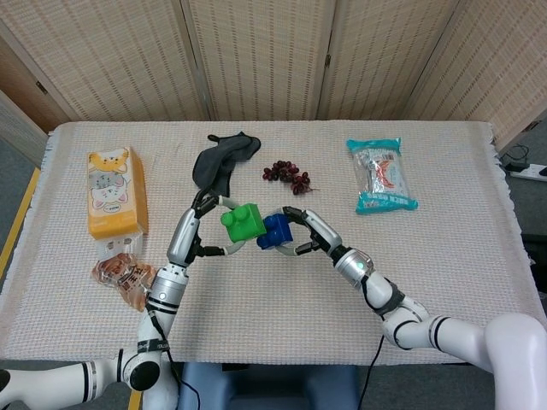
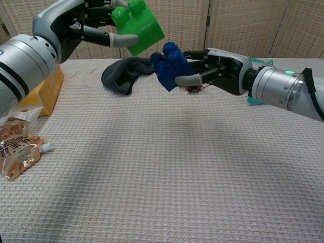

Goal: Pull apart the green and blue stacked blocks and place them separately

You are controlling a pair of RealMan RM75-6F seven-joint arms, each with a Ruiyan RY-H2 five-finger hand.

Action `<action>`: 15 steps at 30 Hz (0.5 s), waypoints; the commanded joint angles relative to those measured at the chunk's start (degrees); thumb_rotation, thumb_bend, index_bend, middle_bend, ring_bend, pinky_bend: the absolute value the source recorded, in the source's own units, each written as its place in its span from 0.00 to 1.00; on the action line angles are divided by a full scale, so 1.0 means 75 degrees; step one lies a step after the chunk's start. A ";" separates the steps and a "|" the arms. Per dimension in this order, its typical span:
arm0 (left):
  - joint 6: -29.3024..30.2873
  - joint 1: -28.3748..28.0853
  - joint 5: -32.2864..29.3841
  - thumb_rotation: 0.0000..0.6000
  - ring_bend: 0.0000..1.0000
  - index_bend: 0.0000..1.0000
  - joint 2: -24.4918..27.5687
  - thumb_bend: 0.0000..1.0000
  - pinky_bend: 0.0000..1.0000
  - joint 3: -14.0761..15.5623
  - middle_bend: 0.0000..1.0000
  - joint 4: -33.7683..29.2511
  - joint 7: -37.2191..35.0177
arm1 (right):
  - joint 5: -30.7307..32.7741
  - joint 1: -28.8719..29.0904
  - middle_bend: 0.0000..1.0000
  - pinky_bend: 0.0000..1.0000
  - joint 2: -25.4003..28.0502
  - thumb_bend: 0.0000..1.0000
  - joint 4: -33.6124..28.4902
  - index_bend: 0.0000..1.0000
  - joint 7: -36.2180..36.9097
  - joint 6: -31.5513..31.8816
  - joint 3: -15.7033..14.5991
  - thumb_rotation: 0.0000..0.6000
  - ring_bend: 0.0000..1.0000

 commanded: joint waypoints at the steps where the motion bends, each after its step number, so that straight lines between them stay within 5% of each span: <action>1: 0.0113 0.0132 0.0154 1.00 0.30 0.67 0.0126 0.33 0.00 0.0163 0.81 0.0096 0.0025 | -0.0067 -0.0164 0.45 0.06 0.0271 0.33 -0.0211 0.95 -0.0268 0.0103 -0.0117 1.00 0.35; 15: 0.0416 0.0918 0.0920 1.00 0.30 0.68 0.0519 0.33 0.00 0.1375 0.81 0.1022 -0.0416 | 0.0555 -0.1097 0.45 0.10 0.1604 0.33 -0.1281 0.95 -0.2686 0.0073 -0.0593 1.00 0.36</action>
